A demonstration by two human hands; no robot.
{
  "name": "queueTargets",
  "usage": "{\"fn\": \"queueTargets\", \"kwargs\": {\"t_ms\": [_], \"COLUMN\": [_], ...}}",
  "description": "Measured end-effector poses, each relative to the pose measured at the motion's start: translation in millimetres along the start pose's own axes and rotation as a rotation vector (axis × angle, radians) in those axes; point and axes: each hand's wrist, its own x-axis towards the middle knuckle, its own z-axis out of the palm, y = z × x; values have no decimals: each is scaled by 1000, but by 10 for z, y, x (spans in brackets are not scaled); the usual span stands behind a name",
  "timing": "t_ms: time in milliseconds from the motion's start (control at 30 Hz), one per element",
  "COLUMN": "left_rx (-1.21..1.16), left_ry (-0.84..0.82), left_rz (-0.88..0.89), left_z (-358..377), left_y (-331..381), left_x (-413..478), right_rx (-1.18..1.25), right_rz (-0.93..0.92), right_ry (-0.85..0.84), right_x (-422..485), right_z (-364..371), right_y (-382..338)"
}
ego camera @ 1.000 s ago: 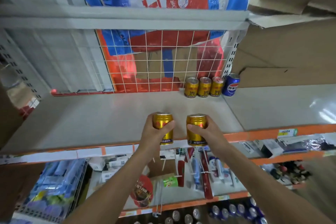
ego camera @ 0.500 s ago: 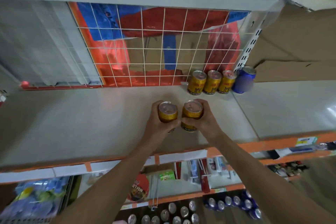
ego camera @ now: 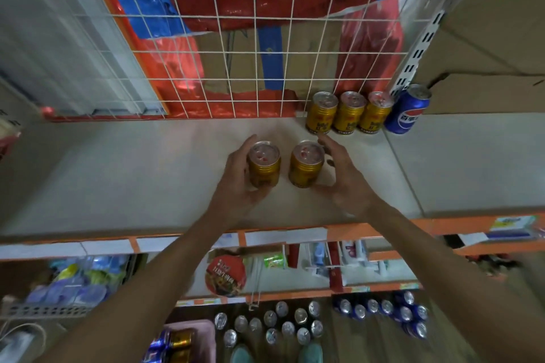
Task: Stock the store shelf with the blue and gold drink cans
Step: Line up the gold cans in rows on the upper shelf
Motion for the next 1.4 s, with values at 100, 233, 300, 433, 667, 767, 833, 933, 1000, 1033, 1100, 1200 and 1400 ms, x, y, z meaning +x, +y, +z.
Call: {"fn": "queueTargets", "kwargs": {"t_ms": [100, 233, 300, 433, 667, 767, 833, 933, 1000, 1033, 1100, 1200, 1400], "left_rx": [146, 186, 203, 230, 228, 240, 258, 270, 283, 292, 301, 299, 295], "left_ry": [-25, 30, 53, 70, 85, 91, 101, 94, 85, 85, 95, 103, 91], "left_rz": [62, 56, 67, 89, 84, 95, 94, 90, 103, 108, 109, 126, 116], "left_z": [-60, -5, 37, 99, 135, 152, 151, 137, 126, 120, 99, 66, 40], "left_y": [-8, 20, 23, 16, -34, -73, -92, -111, -122, -131, -142, -184, -246], "left_x": [-58, -26, -10, 90, 433, 637, 801, 1026, 1136, 1185, 1256, 1318, 1417], "right_rx": [-222, -414, -447, -514, -649, -735, -801, -882, -918, -923, -910, -874, -859], "right_rz": [-185, -261, -287, -308, -305, -331, -344, -361, -381, -391, -402, -388, -373], "right_ry": [34, 85, 127, 159, 177, 196, 208, 213, 220, 223, 223, 224, 250], "right_x": [-19, 46, 71, 200, 501, 689, 842, 1057, 1172, 1220, 1292, 1345, 1452], "right_z": [-124, -59, -6, 36, 9, -18, -48, -113, -135, -131, -91, -30, -2], "right_y": [-45, -110, -124, -158, -110, -94, -67, -7, 18, 21, 39, 64, 115]}}
